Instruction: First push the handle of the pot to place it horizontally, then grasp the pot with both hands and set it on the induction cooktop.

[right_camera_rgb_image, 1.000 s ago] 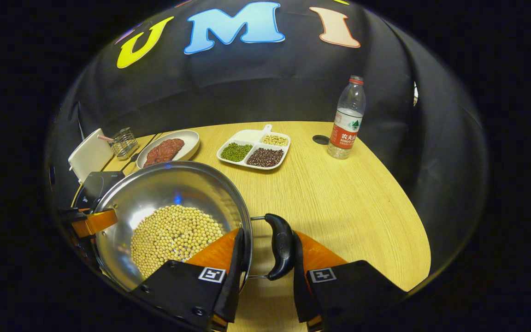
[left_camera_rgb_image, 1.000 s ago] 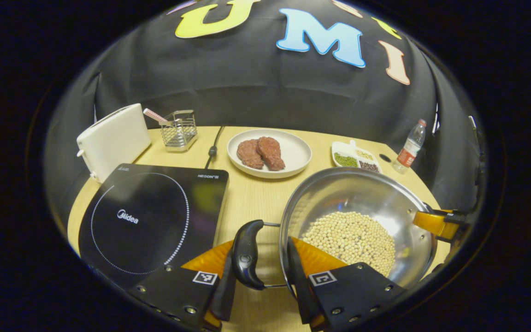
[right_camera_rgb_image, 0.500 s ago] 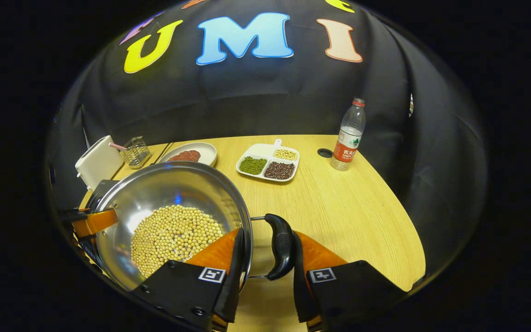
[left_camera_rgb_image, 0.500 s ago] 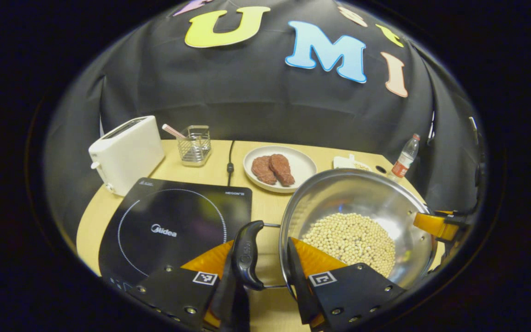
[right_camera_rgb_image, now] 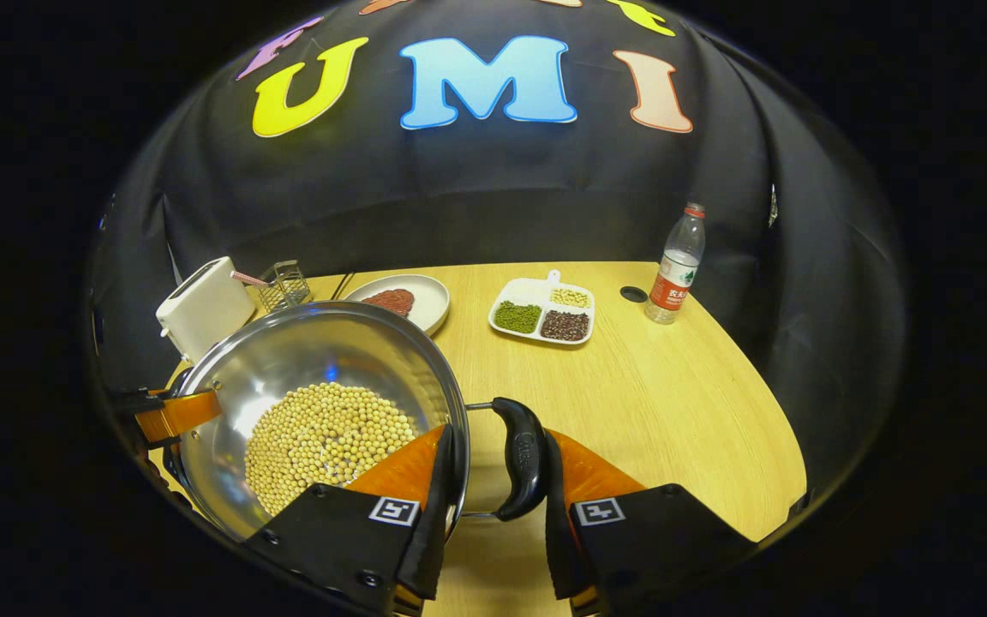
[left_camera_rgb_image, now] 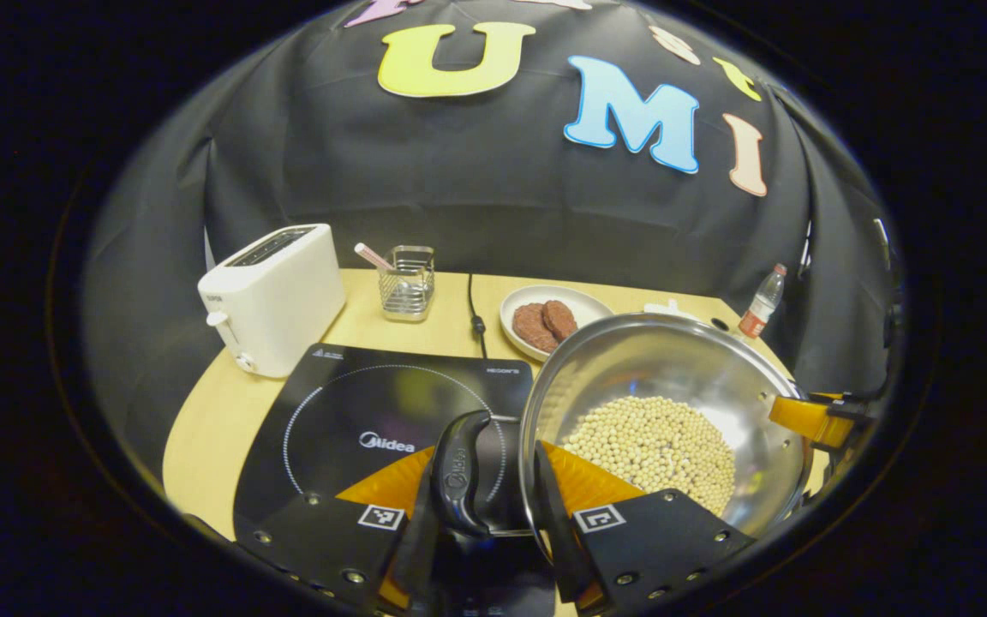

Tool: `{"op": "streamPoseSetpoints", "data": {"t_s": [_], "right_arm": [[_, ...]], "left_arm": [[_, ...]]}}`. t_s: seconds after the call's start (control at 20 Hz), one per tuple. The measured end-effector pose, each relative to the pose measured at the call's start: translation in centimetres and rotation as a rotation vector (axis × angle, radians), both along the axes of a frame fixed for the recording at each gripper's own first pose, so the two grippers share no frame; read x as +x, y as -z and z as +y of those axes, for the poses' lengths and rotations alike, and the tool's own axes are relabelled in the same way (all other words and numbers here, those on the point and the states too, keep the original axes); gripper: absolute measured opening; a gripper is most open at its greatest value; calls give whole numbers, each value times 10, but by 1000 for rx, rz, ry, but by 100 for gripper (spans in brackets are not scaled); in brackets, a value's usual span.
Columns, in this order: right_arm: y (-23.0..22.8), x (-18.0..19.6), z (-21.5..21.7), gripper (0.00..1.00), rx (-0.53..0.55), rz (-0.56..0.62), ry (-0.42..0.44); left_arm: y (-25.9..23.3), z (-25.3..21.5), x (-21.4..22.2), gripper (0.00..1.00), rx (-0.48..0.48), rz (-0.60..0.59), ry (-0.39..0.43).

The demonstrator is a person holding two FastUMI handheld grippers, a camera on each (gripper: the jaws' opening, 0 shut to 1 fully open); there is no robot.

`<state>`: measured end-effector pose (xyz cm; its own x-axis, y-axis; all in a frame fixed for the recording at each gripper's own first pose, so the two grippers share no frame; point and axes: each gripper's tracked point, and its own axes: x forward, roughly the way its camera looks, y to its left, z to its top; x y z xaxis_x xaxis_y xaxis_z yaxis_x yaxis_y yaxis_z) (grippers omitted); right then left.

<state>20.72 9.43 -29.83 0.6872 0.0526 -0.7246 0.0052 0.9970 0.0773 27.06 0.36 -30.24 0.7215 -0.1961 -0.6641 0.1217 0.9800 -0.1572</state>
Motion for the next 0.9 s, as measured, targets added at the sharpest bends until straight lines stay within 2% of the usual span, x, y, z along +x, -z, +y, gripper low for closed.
{"op": "streamPoseSetpoints", "data": {"t_s": [0.05, 0.7, 0.75, 0.8, 0.9], "right_arm": [[-1, 0, 7, 51, 3, -1, -1], [-6, 6, 87, 51, 36, -18, -37], [-6, 7, 92, 48, 40, -15, -39], [-5, 10, 98, 51, 41, -15, -42], [-3, 11, 104, 51, 47, -17, -43]], "left_arm": [[0, 9, 2, 57, 2, -3, -2], [3, 101, 13, 57, 20, -23, -35], [5, 105, 14, 57, 22, -23, -38], [6, 110, 16, 57, 24, -23, -40], [6, 121, 17, 57, 25, -23, -45]]}}
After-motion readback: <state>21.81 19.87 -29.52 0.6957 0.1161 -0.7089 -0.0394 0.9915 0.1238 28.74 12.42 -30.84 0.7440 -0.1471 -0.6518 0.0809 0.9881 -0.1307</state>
